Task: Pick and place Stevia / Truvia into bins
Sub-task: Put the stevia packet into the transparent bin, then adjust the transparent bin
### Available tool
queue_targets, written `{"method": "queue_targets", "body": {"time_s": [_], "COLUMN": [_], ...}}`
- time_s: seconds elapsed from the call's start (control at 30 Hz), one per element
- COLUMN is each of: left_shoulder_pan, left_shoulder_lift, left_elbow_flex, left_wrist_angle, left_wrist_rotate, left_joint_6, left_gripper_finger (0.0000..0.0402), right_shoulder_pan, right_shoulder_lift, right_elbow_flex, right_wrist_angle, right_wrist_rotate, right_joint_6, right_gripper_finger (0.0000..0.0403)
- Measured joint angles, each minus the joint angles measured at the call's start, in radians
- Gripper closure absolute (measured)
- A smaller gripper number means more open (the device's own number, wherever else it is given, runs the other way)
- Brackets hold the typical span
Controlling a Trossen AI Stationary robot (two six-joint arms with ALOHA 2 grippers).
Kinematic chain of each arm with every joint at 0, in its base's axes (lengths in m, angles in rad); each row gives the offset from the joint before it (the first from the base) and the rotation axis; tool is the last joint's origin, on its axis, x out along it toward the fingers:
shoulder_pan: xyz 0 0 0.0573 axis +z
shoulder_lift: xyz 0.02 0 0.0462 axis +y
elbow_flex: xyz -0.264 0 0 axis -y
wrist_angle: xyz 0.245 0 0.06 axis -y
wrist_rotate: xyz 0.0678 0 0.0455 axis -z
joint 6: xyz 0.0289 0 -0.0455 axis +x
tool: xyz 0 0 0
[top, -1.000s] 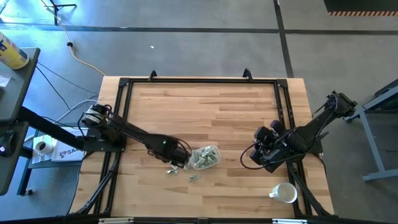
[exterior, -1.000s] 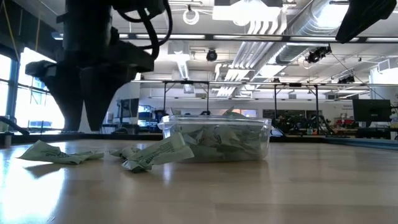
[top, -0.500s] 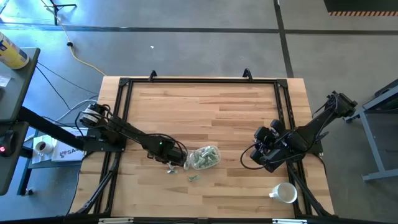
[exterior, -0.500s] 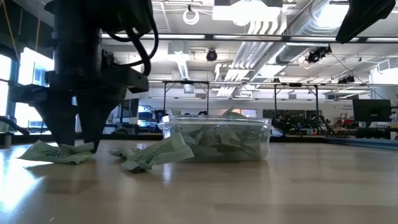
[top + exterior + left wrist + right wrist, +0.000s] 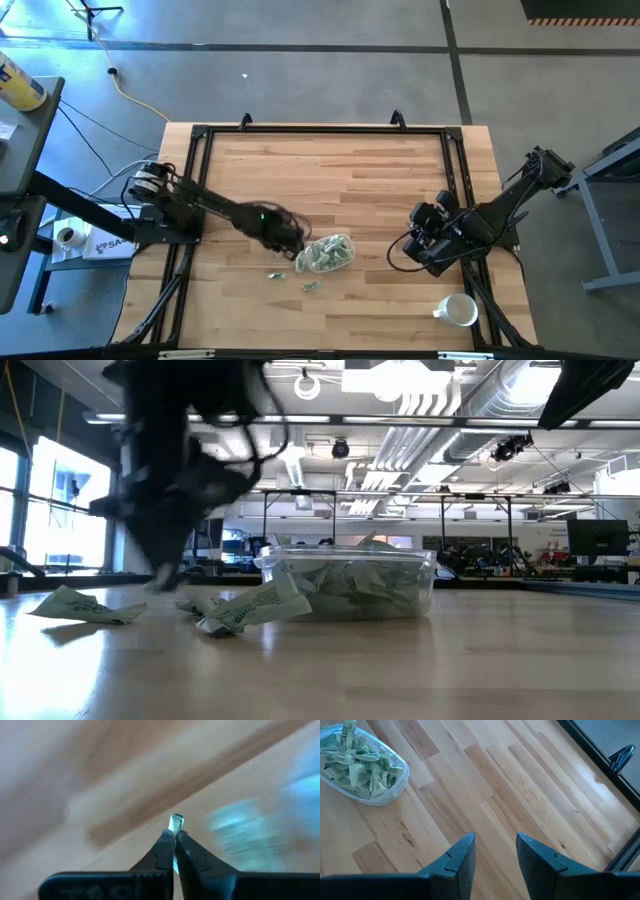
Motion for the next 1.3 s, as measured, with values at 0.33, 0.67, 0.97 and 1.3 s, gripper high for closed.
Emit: {"method": "queue_targets", "body": {"time_s": [0.33, 0.67, 0.97, 1.3], "left_shoulder_pan": [0.074, 0.057, 0.058, 0.058], "left_shoulder_lift": [-0.021, 0.205, 0.221, 0.191], "left_elbow_flex": [0.234, 0.236, 0.271, 0.425], "left_wrist_angle": [0.225, 0.286, 0.338, 0.171], "left_wrist_rotate": [-0.018, 0.072, 0.161, 0.034], "left_joint_6": [0.62, 0.683, 0.684, 0.841], "left_gripper_finger": [0.0377, 0.0365, 0.0335, 0.0295], "right_shoulder_pan": [0.0, 0.0, 0.0, 0.0], "right_shoulder_lift": [0.0, 0.0, 0.001, 0.014], "right_elbow_flex": [0.0, 0.0, 0.0, 0.0], "right_wrist_angle": [0.0, 0.002, 0.0, -0.003], "right_wrist_rotate": [-0.022, -0.061, -0.093, -0.091], "right_joint_6": [0.027, 0.056, 0.079, 0.079], "right_gripper_finger": [0.0269, 0.0269, 0.0269, 0.0269]}}
